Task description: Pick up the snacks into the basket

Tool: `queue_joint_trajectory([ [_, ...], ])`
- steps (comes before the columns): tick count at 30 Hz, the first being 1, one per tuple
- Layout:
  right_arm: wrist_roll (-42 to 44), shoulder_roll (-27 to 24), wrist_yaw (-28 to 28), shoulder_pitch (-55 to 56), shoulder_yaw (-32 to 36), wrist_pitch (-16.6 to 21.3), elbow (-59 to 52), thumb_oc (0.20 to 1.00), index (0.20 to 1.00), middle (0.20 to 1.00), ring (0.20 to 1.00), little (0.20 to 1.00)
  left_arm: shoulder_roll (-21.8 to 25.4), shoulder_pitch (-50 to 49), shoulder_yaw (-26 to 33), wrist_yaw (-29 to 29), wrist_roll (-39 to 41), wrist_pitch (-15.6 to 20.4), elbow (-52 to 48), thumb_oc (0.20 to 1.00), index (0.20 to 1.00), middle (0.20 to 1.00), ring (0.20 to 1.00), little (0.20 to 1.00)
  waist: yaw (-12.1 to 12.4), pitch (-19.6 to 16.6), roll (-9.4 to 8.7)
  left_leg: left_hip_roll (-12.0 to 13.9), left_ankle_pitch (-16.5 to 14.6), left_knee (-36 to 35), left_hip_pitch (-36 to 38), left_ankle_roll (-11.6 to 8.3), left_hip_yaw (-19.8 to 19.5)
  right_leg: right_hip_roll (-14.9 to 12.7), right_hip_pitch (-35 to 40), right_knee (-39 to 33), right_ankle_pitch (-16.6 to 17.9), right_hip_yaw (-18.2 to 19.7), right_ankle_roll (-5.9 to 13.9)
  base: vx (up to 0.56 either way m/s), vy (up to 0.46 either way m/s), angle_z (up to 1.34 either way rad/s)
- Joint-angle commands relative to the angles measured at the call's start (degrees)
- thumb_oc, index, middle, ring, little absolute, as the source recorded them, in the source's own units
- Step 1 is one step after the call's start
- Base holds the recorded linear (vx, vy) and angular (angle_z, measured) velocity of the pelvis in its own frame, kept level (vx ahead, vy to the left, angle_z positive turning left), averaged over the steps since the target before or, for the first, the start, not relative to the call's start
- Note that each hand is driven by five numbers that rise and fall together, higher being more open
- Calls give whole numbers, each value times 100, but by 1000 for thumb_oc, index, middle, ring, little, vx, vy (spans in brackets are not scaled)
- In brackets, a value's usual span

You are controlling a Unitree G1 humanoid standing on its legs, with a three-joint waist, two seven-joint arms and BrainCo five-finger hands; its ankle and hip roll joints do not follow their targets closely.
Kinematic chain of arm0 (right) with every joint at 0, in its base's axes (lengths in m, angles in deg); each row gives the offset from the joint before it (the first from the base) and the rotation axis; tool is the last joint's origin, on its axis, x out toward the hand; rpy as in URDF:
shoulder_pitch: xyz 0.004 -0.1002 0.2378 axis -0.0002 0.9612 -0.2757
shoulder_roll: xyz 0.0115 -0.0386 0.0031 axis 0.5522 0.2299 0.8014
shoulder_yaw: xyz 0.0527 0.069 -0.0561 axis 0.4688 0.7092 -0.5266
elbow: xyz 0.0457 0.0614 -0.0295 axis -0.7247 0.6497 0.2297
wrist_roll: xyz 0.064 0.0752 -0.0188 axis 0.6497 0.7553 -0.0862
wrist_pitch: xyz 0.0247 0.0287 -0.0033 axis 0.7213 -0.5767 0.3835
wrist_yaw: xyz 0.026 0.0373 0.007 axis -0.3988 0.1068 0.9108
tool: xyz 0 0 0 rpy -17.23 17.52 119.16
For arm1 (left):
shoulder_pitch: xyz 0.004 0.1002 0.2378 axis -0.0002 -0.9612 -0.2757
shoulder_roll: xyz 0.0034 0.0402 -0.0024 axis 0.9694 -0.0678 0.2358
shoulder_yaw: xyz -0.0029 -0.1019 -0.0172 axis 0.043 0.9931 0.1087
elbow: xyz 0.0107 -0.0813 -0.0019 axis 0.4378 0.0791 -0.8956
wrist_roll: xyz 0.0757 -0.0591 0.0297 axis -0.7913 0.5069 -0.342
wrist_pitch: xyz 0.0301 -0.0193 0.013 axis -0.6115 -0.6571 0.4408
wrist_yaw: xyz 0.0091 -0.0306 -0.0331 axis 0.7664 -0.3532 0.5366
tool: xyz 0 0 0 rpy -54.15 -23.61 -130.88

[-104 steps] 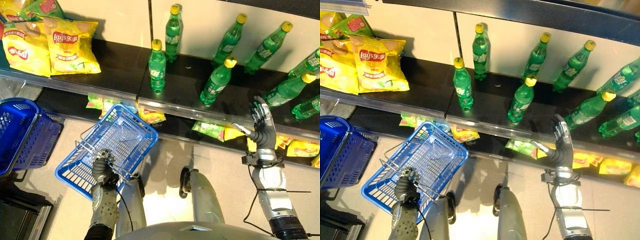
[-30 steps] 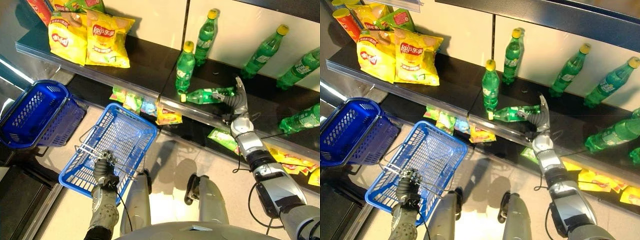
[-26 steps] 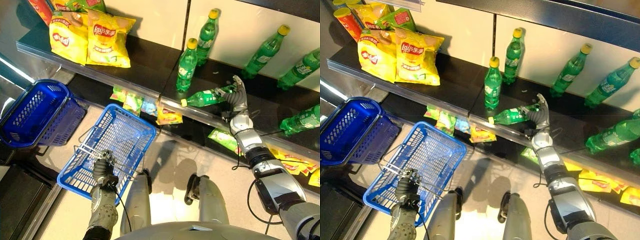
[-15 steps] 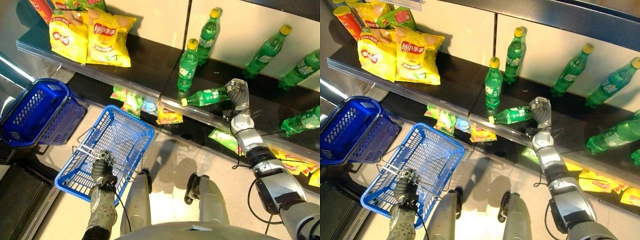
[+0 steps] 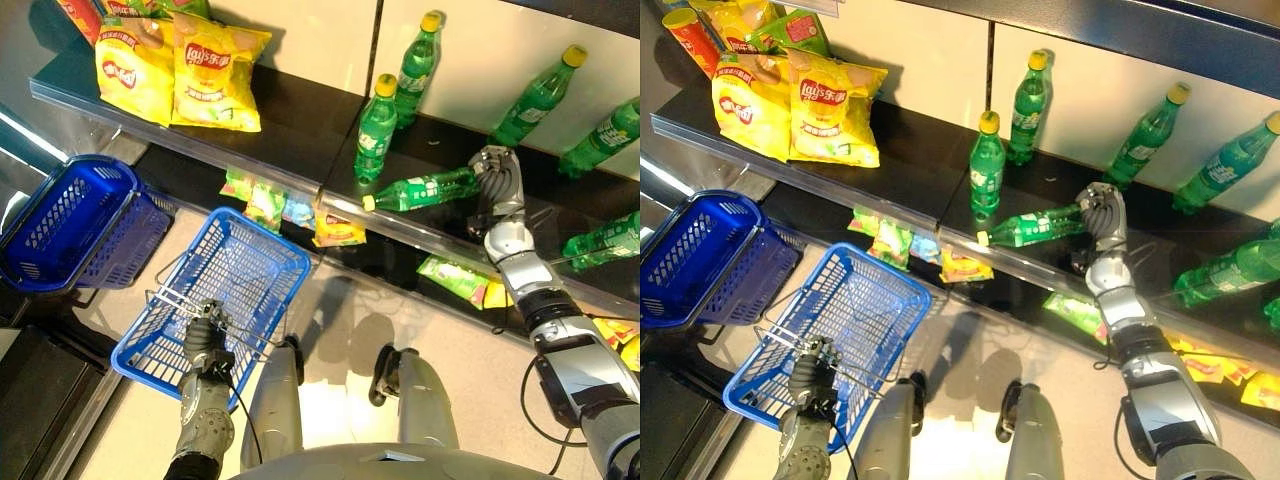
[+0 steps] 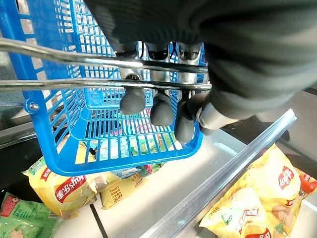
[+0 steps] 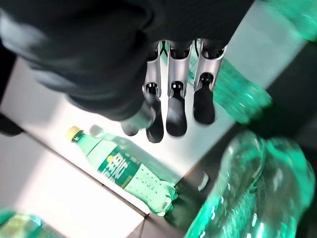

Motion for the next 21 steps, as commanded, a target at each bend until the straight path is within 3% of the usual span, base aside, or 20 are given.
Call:
queue_joint_trajectory([
  [1,-1098,-562,-116,26,-87,23,-424,1000,1000,1000,1000,1000,180,-37,-2,-398,-106,351,-669,200,200,200,200,200,7,-163,8,-197,-36,51,36,451,227,60,20,-255,583,133,427,0,0,0],
  [9,-1882,-1351,248,-127,-633,-15,-256,1000,1000,1000,1000,1000,195,-99,-3,-571,29,301,-791,200,200,200,200,200,-4,-160,-48,-194,-23,19,38,436,230,43,12,-301,638,133,446,0,0,0],
  [21,-1667,-1854,1047,-1483,-2080,100,530,1000,1000,1000,1000,1000,301,-267,-114,-715,196,116,-1022,200,200,200,200,200,49,-137,-101,-207,16,26,-36,415,237,34,-48,-323,687,137,427,0,0,0],
])
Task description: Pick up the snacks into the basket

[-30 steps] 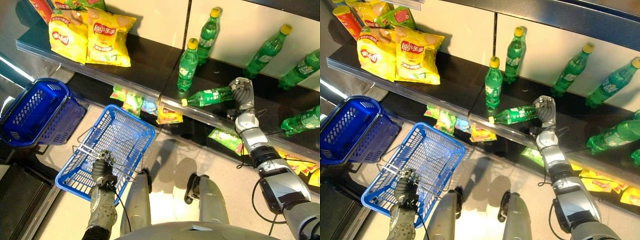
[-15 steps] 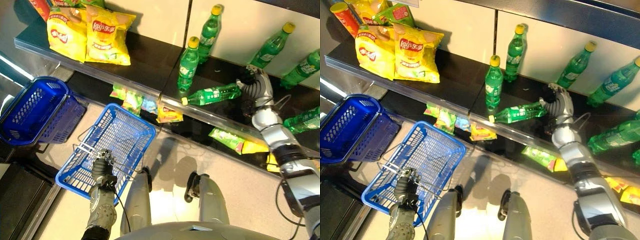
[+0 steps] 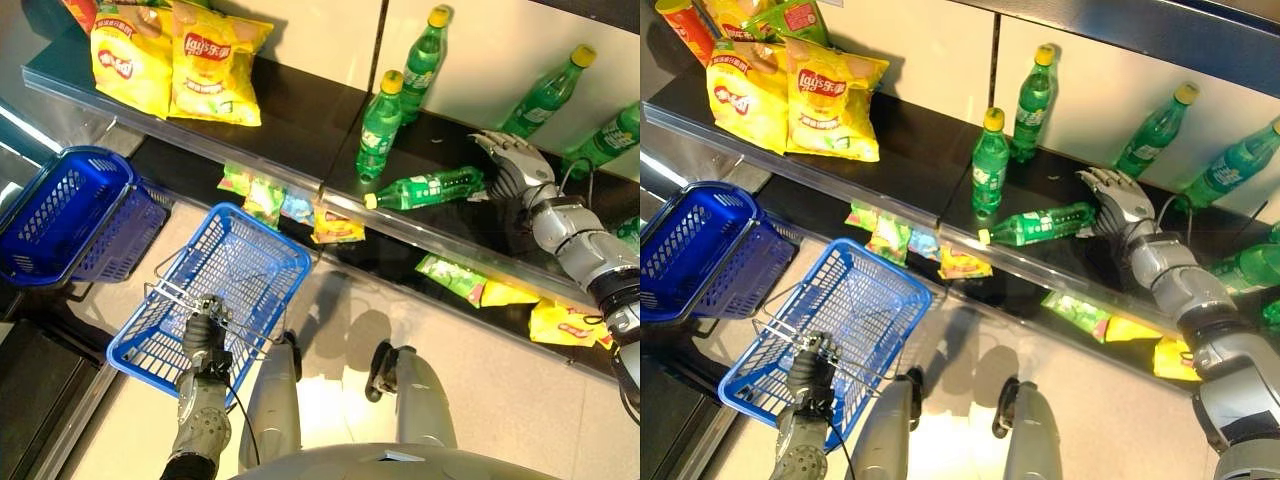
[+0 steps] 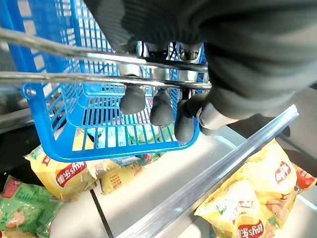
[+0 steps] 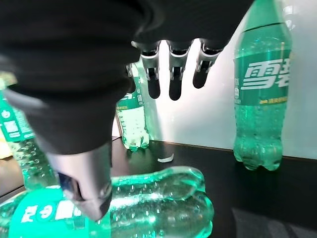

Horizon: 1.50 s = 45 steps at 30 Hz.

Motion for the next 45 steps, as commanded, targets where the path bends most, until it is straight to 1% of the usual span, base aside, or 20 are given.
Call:
queue_joint_trajectory([
  [1,195,-215,194,-883,-554,129,382,1000,1000,1000,1000,1000,208,-194,-105,-371,-29,189,-831,200,200,200,200,200,67,-194,-3,-204,27,7,-6,411,255,44,-41,-303,686,159,415,0,0,0],
  [3,199,-200,227,-1029,-682,129,455,1000,1000,1000,1000,1000,224,-199,-119,-375,-32,189,-830,200,200,200,200,200,77,-189,-8,-205,32,8,-10,411,254,47,-42,-302,688,163,413,0,0,0],
  [5,237,-91,354,-1491,-1060,119,765,1000,1000,1000,1000,1000,258,-222,-142,-401,4,143,-828,200,200,200,200,200,115,-188,-11,-209,49,3,-33,404,241,44,-50,-315,701,151,411,0,0,0],
  [9,285,28,442,-1847,-1297,101,919,1000,1000,1000,1000,1000,280,-248,-111,-394,14,140,-871,200,200,200,200,200,143,-169,-16,-222,61,5,-58,402,229,46,-65,-305,706,143,404,0,0,0],
  [12,287,326,579,-2266,-1661,75,1510,1000,1000,1000,1000,1000,310,-249,-113,-410,24,120,-903,200,200,200,200,200,216,-150,-23,-249,83,-1,-101,402,202,42,-79,-304,707,105,396,-7,-4,1],
  [14,255,384,662,-2413,-1793,71,1575,1000,1000,1000,1000,1000,324,-259,-115,-423,27,101,-891,200,200,200,200,200,230,-145,-22,-258,89,-7,-103,400,193,43,-82,-302,704,104,393,-9,-7,8],
  [15,279,503,701,-2465,-1835,44,1787,1000,1000,1000,1000,1000,320,-263,-105,-422,32,98,-891,200,200,200,200,200,255,-134,-26,-272,98,2,-120,404,172,37,-88,-291,709,95,390,-8,-2,12],
  [19,337,664,893,-2451,-1891,13,2132,1000,1000,1000,1000,1000,316,-262,-68,-417,-2,75,-909,200,200,200,200,200,304,-108,-24,-288,119,-12,-128,397,148,32,-85,-285,710,72,386,-7,-2,5],
  [29,366,644,1075,-2278,-1818,-27,2418,1000,1000,1000,1000,1000,360,-180,-69,-428,-100,6,-891,200,200,200,200,200,302,-33,-19,-293,121,-25,-76,390,146,21,-44,-291,721,81,381,-2,-1,2],
  [37,409,312,1138,-2358,-1877,-25,2327,1000,1000,1000,1000,1000,396,-97,-104,-451,-143,-7,-904,200,200,200,200,200,219,-14,-18,-275,113,21,-90,399,161,23,-77,-275,732,125,371,0,0,0],
  [45,452,90,1184,-2433,-1934,-7,2184,1000,1000,1000,1000,1000,397,-60,-90,-487,-162,-21,-856,200,200,200,200,200,162,-60,-27,-270,112,27,-68,397,169,39,-89,-251,735,149,368,0,0,0],
])
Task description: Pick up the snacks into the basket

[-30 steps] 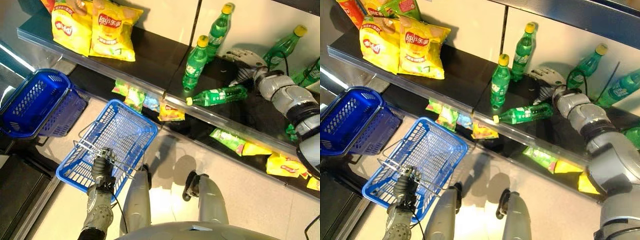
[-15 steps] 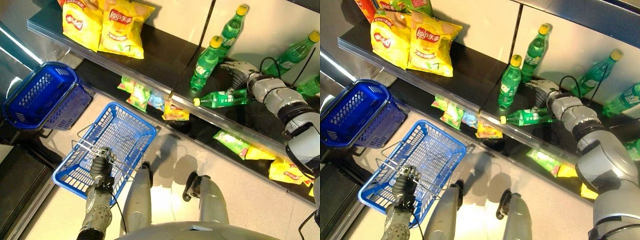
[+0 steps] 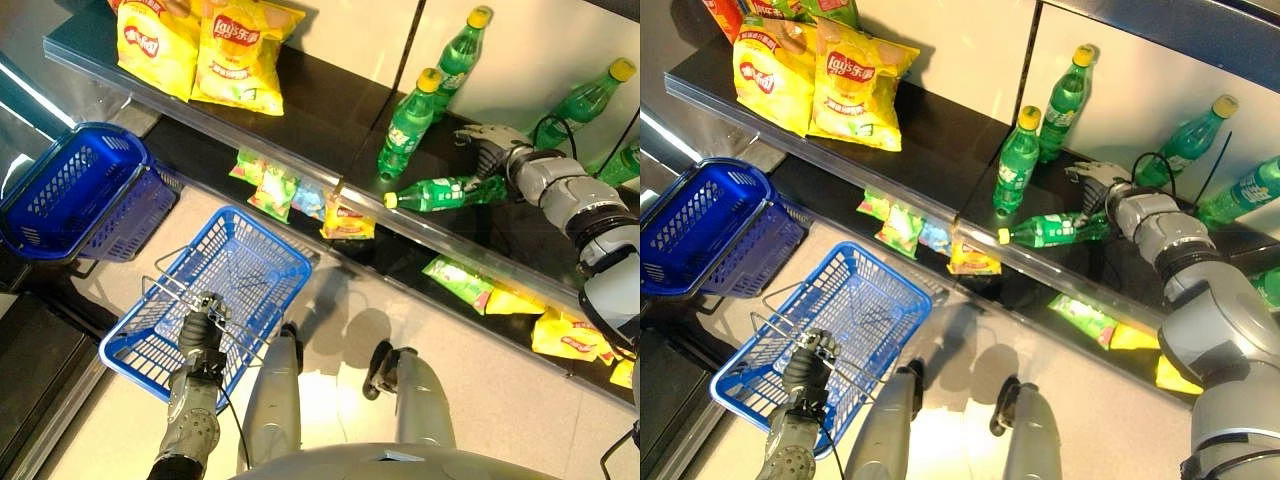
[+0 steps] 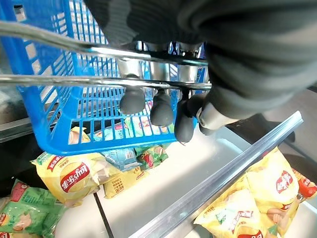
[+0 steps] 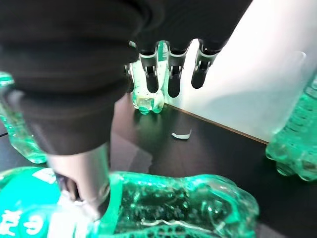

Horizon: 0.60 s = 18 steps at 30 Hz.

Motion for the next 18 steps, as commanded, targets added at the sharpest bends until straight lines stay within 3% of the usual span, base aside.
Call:
queue_joint_trajectory([
  [1,343,-473,-69,-357,-181,-39,-108,1000,1000,1000,1000,1000,62,-19,7,-366,-207,251,-692,200,200,200,200,200,20,-149,103,-131,66,-33,31,359,264,128,-116,-193,670,178,279,0,0,0],
  [6,420,-609,44,-272,-204,22,-466,1000,1000,1000,1000,1000,37,-17,17,-378,-187,241,-666,200,200,200,200,200,-21,-171,82,-105,44,-25,55,355,273,145,-109,-194,652,195,274,-3,-1,-3],
  [18,354,-102,101,57,-84,16,9,1000,1000,1000,1000,1000,29,-42,-76,-433,-98,214,-951,200,200,200,200,200,42,-136,124,-99,104,-70,-27,337,267,155,-159,-241,660,183,266,-3,-4,-2],
])
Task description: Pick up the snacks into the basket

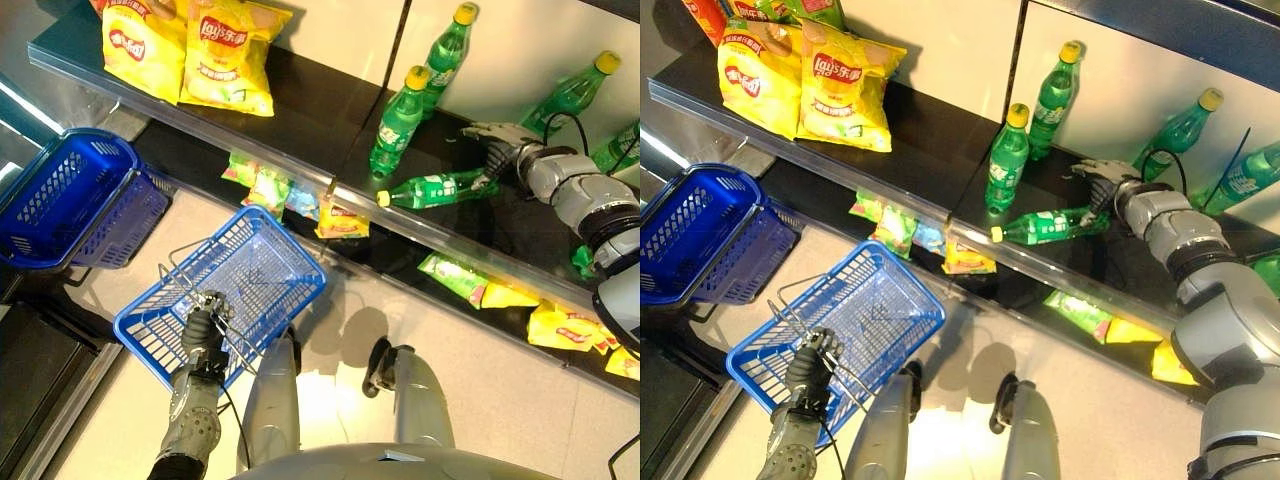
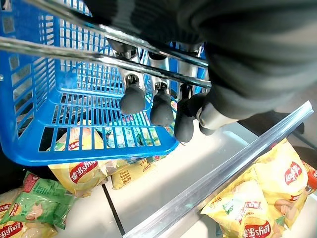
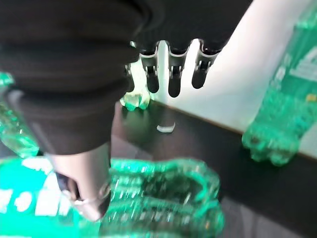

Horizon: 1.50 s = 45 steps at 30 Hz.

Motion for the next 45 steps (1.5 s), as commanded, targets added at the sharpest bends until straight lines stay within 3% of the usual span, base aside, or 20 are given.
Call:
queue_joint_trajectory([
  [1,165,23,-67,-55,-63,7,154,1000,1000,1000,1000,1000,38,-64,-70,-352,-84,285,-964,200,200,200,200,200,69,-137,111,-146,112,-55,-51,335,232,91,-154,-182,614,106,262,0,0,0],
  [21,-241,728,-248,231,321,-262,1489,1000,1000,1000,1000,1000,91,-92,-231,-367,121,261,-1874,200,200,200,200,200,378,199,398,-244,327,-103,-378,315,104,18,-411,-85,607,-22,233,-13,-18,3],
  [24,-366,784,-290,259,346,-300,1534,1000,1000,1000,1000,1000,96,-83,-222,-334,133,262,-1873,200,200,200,200,200,395,208,432,-248,146,20,-375,286,78,15,-429,74,448,3,285,35,-22,6],
  [25,-387,795,-295,233,342,-301,1507,915,915,915,915,915,98,-63,-204,-323,135,278,-1864,200,200,200,200,200,384,190,429,-256,336,-74,-445,320,97,8,-477,-38,614,-25,231,-83,8,6],
  [26,-415,805,-325,276,356,-301,1523,222,222,222,222,222,93,-44,-220,-327,119,260,-1856,200,200,200,200,200,391,176,442,-250,334,-66,-459,321,97,1,-500,-19,616,-28,235,-6,1,6],
  [27,-412,811,-343,294,379,-315,1553,200,200,200,200,200,103,-44,-219,-323,124,279,-1855,200,200,200,200,200,402,171,451,-240,143,27,-400,292,76,4,-456,89,450,-1,293,65,-10,5],
  [29,-415,808,-342,289,383,-328,1565,200,200,200,200,200,96,-47,-205,-317,135,285,-1844,200,200,200,200,200,398,157,447,-239,140,37,-411,293,75,2,-459,84,451,3,293,-6,-4,3],
  [30,-444,784,-363,237,408,-346,1588,200,200,200,200,200,100,-49,-198,-310,149,265,-1845,200,200,200,200,200,375,109,438,-252,321,-30,-505,331,98,1,-539,-9,623,-21,238,-6,-2,3],
  [31,-444,788,-362,246,405,-345,1589,200,200,200,200,200,100,-59,-199,-309,149,265,-1842,200,200,200,200,200,381,118,441,-242,131,68,-448,298,82,6,-495,100,456,10,291,-10,1,4],
  [36,-517,706,-409,167,370,-349,1517,200,200,200,200,200,97,-67,-200,-338,171,243,-1829,200,200,200,200,200,325,61,417,-232,105,90,-451,311,98,20,-519,121,459,36,290,-7,11,6],
  [37,-541,675,-407,155,355,-345,1509,200,200,200,200,200,109,-50,-197,-342,171,245,-1827,200,200,200,200,200,309,43,408,-237,287,3,-502,345,112,13,-559,20,625,13,238,-79,23,2],
  [45,-652,470,-381,156,183,-274,1277,200,200,200,200,200,138,-11,-177,-358,153,269,-1763,200,200,200,200,200,255,-18,347,-217,233,46,-453,343,109,20,-519,37,595,20,251,-9,3,0],
])
